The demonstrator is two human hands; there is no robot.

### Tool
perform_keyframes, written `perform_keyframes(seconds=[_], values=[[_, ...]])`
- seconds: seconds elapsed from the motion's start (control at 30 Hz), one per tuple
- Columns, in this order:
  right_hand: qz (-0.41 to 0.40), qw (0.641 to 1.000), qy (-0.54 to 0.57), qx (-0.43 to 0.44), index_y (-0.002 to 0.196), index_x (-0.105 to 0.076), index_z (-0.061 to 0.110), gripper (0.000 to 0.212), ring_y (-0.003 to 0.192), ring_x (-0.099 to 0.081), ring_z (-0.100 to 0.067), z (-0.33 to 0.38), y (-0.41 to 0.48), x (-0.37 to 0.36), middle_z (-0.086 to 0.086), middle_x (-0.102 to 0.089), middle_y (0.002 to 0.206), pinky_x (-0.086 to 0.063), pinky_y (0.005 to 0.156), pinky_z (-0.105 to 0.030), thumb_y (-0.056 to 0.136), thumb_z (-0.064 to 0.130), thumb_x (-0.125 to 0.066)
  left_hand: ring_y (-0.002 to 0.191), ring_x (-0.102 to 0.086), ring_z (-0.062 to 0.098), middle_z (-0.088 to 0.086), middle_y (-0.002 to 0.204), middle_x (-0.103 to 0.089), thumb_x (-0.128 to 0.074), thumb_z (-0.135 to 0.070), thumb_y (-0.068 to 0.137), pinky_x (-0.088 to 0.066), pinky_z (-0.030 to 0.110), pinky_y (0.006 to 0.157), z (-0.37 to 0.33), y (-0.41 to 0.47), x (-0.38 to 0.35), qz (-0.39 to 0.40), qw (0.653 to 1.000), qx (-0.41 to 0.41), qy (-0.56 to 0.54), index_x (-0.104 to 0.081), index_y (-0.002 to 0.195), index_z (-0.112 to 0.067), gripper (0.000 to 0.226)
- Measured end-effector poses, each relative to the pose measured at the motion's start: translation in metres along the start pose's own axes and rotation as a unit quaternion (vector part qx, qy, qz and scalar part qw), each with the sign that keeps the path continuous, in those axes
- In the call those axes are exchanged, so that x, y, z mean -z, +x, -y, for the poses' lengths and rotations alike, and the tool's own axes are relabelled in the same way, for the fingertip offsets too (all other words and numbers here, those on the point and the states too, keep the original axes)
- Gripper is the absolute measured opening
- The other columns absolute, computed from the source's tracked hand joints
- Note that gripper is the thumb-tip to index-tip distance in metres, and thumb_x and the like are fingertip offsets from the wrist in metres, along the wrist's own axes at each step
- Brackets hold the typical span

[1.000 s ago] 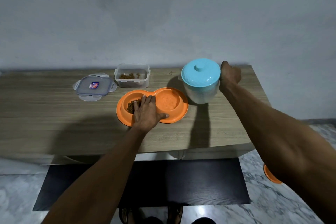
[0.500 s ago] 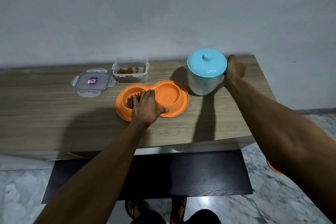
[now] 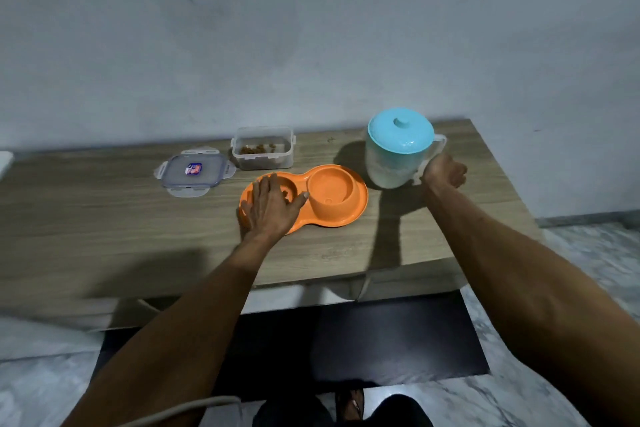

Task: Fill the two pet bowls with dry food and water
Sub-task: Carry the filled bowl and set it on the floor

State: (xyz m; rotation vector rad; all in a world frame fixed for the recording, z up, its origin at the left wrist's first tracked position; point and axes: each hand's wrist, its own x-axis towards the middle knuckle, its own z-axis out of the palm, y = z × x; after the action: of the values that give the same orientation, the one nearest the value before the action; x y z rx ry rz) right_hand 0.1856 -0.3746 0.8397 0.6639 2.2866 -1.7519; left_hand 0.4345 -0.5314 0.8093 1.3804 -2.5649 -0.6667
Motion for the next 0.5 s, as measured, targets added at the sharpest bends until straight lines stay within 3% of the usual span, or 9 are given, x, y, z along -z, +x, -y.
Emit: perform_keyframes(seconds=[0.1, 0.23, 0.37, 0.5], values=[[0.012, 0.999, -0.019, -0.028, 0.138, -0.045, 0.002, 0.049, 0.128, -0.048, -0.040, -0.029, -0.030, -0.010, -0.018, -0.046, 0.144, -0.042, 0.107, -0.046, 0.094, 0.022, -0.050, 0.141, -0.034, 0.035, 0.015, 0.150, -0.040, -0.053, -0.064, 0.085, -0.035, 0.052, 0.110, 0.026, 0.004, 0.007, -0.008, 0.998, 0.054, -0.033, -0.035, 0.145, -0.008, 0.085], [0.089, 0.992, -0.082, -0.036, 0.135, -0.052, 0.004, 0.060, 0.120, -0.055, -0.039, -0.061, -0.068, -0.032, -0.018, -0.053, 0.138, -0.048, 0.101, -0.046, 0.087, 0.040, -0.059, 0.129, -0.047, 0.041, 0.025, 0.139, -0.050, -0.057, -0.061, 0.084, -0.041, 0.049, 0.105, 0.059, 0.011, 0.011, 0.012, 0.990, 0.124, -0.073, -0.044, 0.135, -0.001, 0.080], [0.150, 0.968, -0.203, 0.016, 0.127, -0.061, 0.007, 0.068, 0.118, -0.056, -0.040, -0.076, -0.086, -0.053, -0.018, -0.056, 0.133, -0.051, 0.098, -0.047, 0.077, 0.053, -0.067, 0.119, -0.055, 0.040, 0.021, 0.129, -0.058, -0.055, -0.068, 0.081, -0.049, 0.046, 0.094, 0.078, 0.019, 0.014, 0.046, 0.981, 0.169, -0.081, -0.055, 0.125, -0.002, 0.080], [0.147, 0.949, -0.276, 0.036, 0.126, -0.059, 0.004, 0.064, 0.115, -0.058, -0.041, -0.075, -0.095, -0.059, -0.019, -0.056, 0.131, -0.055, 0.094, -0.053, 0.078, 0.044, -0.074, 0.092, -0.068, 0.038, 0.016, 0.105, -0.071, -0.050, -0.076, 0.073, -0.056, 0.043, 0.085, 0.081, 0.033, 0.013, 0.078, 0.973, 0.181, -0.117, -0.068, 0.105, -0.008, 0.077]])
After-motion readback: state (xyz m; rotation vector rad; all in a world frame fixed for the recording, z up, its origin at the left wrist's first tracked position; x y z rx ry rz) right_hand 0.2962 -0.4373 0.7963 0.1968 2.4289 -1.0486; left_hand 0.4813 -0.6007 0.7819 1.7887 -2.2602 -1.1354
